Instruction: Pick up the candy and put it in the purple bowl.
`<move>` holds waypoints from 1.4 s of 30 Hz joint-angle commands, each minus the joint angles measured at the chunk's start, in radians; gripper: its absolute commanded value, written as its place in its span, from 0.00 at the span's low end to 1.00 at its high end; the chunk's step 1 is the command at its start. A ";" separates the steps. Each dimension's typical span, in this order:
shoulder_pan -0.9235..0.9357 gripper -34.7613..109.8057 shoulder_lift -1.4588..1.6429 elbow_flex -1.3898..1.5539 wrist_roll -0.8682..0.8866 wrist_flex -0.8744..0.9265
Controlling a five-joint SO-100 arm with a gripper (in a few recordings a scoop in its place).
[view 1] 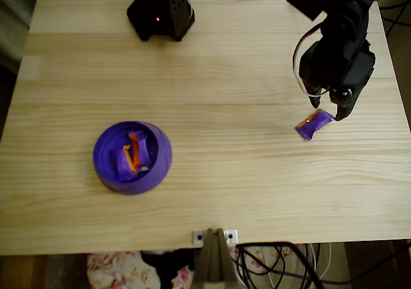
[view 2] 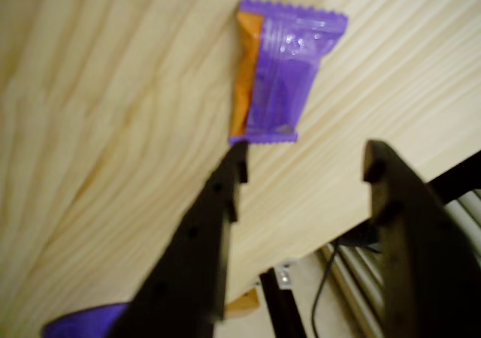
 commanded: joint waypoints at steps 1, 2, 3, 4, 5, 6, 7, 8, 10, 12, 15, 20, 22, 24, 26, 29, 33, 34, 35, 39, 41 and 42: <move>-0.031 0.43 0.023 -0.114 0.035 0.020; -0.032 0.43 0.018 -0.120 0.035 0.015; -0.032 0.43 0.008 -0.130 0.035 0.015; -0.031 0.43 -0.005 -0.146 0.035 0.017; -0.029 0.43 -0.015 -0.161 0.041 0.021; -0.026 0.43 -0.021 -0.167 0.046 0.021; -0.025 0.43 -0.025 -0.170 0.048 0.020; -0.021 0.43 -0.028 -0.170 0.048 0.017; -0.018 0.43 -0.038 -0.181 0.049 0.015; -0.012 0.43 -0.051 -0.190 0.052 0.015; 0.000 0.44 -0.057 -0.181 0.052 0.017; 0.012 0.44 -0.055 -0.138 0.052 -0.008; 0.012 0.44 -0.055 -0.124 0.054 -0.014; 0.012 0.44 -0.043 -0.083 0.061 -0.037; 0.011 0.43 -0.020 -0.029 0.064 -0.069; 0.008 0.41 -0.003 0.011 0.064 -0.087; 0.003 0.41 -0.002 0.031 0.058 -0.094; 0.003 0.41 -0.003 0.031 0.058 -0.095; 0.005 0.41 -0.003 0.031 0.055 -0.095; 0.011 0.41 -0.014 0.031 0.044 -0.100; 0.011 0.41 -0.023 0.029 0.041 -0.103; 0.011 0.41 -0.023 0.032 0.041 -0.106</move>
